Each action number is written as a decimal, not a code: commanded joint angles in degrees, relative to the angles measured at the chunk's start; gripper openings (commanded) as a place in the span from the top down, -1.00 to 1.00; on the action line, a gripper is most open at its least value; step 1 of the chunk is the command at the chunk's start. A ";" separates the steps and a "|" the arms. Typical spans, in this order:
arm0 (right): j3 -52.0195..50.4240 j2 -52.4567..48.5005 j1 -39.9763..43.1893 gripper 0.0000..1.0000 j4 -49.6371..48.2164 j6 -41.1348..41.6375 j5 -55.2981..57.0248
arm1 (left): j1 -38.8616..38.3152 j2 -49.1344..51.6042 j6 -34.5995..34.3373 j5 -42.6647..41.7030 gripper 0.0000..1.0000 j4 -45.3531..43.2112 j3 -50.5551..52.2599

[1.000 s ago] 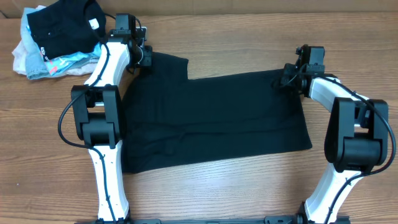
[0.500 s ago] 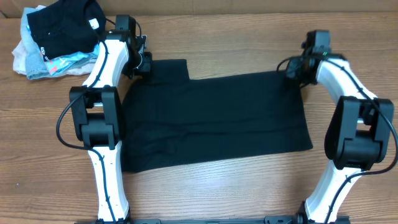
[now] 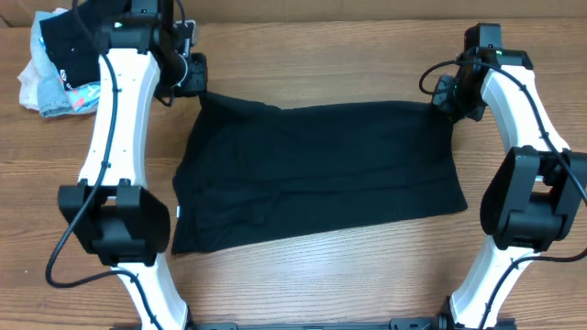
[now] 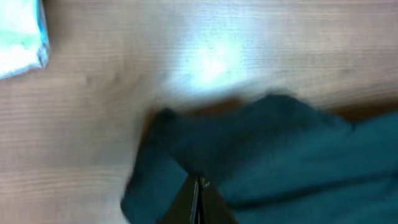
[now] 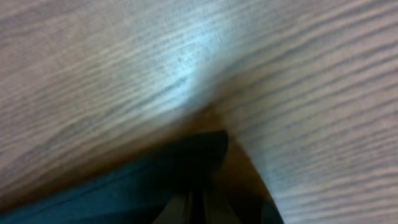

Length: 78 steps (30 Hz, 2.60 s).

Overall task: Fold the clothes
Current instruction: 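Lift the top edge and fold it down toward the bottom edge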

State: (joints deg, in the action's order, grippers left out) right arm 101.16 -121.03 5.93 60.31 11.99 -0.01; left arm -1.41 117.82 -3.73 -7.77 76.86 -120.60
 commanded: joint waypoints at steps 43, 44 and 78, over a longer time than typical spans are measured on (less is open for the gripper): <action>6.43 1.46 10.16 0.84 35.12 4.98 -0.04 | -3.06 -9.18 -2.73 0.94 0.92 5.68 35.50; 6.38 1.46 10.14 0.84 35.74 4.98 -0.04 | -3.06 -9.18 -2.73 0.94 0.92 5.11 36.11; -5.97 1.44 10.16 -1.00 27.56 5.01 -0.81 | -3.17 -9.18 -7.85 2.16 -0.39 2.21 42.34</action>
State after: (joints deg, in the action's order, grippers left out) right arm 95.48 -121.03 15.77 89.06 16.67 0.16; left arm -4.78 109.19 -11.86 -5.76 80.86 -78.08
